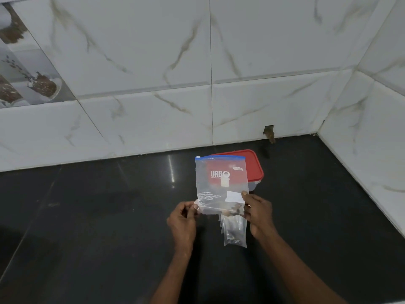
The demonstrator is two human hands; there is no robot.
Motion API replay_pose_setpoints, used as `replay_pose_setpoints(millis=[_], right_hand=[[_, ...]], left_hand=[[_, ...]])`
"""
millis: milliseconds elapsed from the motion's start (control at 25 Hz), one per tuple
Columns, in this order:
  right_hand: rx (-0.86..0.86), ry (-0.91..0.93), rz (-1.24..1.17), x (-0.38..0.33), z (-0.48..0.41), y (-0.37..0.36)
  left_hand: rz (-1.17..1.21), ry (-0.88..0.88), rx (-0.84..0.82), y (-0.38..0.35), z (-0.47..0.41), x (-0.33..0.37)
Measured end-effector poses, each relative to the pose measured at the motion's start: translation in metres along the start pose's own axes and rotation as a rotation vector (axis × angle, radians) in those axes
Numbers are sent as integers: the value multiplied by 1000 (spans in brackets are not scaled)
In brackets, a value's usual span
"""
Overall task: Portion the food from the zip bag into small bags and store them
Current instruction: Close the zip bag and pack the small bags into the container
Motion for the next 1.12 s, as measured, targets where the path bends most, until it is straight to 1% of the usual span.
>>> replay_pose_setpoints(millis=[80, 160, 240, 320, 360, 480, 520, 600, 760, 840, 920, 960, 1040, 1080, 1120], right_hand=[[8, -16, 12, 5, 1, 1], [25, 24, 52, 6, 1, 1], [24, 63, 115, 2, -2, 1], [-2, 100, 139, -7, -4, -1], [-22, 113, 139, -12, -5, -3], [-61, 120, 186, -22, -11, -11], [-54, 102, 198, -23, -14, -13], [-25, 74, 197, -25, -21, -13], [22, 90, 54, -23, -18, -14], [0, 101, 19, -19, -16, -17], [-63, 105, 21, -22, -15, -20], [-97, 109, 33, -26, -14, -21], [-167, 128, 57, -31, -10, -24], [-196, 136, 69, -32, -8, -26], [-227, 141, 92, -33, -3, -29]], left_hand=[[55, 20, 77, 1, 6, -6], [128, 66, 86, 1, 11, -12], [240, 117, 21, -1, 13, -17], [305, 126, -72, -2, 14, -17], [285, 98, -110, -2, 14, -15], [101, -46, -191, -4, 16, -4], [78, -53, -179, -3, 17, -2], [107, -35, -119, -1, 14, -5], [176, -39, 51, 2, 25, -7], [307, 56, 92, 3, 33, -16], [476, 216, 56, 3, 28, -26], [515, 298, 0, 2, 22, -30], [463, 418, -180, -3, 10, -33], [439, 452, -259, -7, 8, -29], [430, 463, -282, -10, 6, -25]])
Point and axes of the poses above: each hand's wrist, its own z-axis away from the middle knuckle, its own y-axis out of the back of the hand, x = y × z, the point moved 7 cm from there along -z, towards the middle knuckle, and after that the axes turned 6 degrees about -y, right-handed, at the moved point
